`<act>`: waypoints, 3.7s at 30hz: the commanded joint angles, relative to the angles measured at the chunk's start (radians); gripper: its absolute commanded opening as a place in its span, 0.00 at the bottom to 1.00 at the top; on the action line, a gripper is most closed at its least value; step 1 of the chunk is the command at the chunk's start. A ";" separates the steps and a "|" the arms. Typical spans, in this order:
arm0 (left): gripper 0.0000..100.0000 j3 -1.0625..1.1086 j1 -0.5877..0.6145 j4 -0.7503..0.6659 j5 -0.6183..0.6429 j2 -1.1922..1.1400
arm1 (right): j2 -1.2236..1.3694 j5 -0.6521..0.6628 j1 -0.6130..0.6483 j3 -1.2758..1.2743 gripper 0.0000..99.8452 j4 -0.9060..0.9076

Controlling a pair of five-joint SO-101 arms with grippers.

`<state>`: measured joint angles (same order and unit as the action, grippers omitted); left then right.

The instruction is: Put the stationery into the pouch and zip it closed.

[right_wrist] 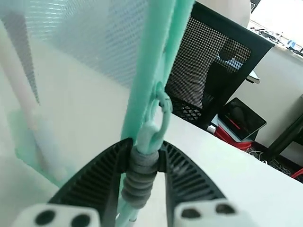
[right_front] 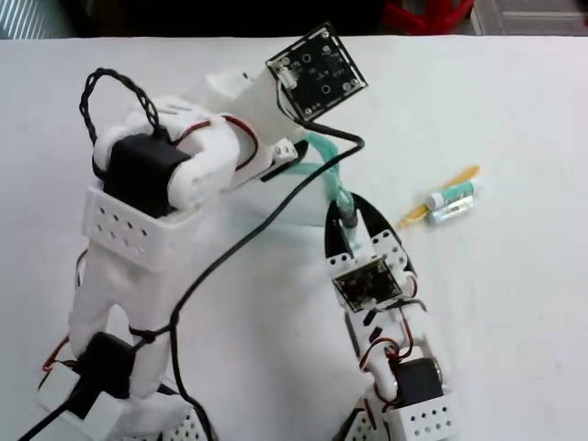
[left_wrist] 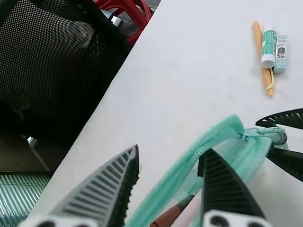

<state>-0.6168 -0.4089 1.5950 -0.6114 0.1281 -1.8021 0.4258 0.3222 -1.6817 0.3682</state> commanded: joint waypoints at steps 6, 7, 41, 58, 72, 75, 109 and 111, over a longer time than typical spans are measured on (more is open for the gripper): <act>0.21 -0.031 -0.223 0.018 -0.057 0.033 | 0.005 -0.015 -0.012 -0.008 0.02 0.015; 0.19 -0.031 -0.243 0.018 -0.060 0.030 | 0.005 -0.015 -0.012 -0.008 0.02 0.015; 0.21 0.410 -0.131 0.167 -0.135 0.711 | 0.005 -0.245 -0.008 0.153 0.02 0.154; 0.21 1.636 0.001 -0.232 0.063 1.696 | 0.545 -0.287 0.041 0.456 0.02 0.099; 0.22 1.863 -0.051 -0.523 0.104 1.701 | 0.892 -0.364 0.076 0.677 0.02 0.099; 0.22 1.906 0.041 -0.614 0.193 1.701 | 0.892 -0.364 0.085 0.661 0.02 0.093; 0.13 2.200 0.090 -1.238 0.463 1.701 | 0.552 -0.356 -0.005 0.641 0.35 0.297; 0.15 2.211 0.090 -1.243 0.476 1.701 | 0.432 -0.356 -0.061 0.641 0.34 0.348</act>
<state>1.5911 -0.3030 0.4150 -0.2018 1.8067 -1.2052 0.0667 0.3237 -1.0602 0.6628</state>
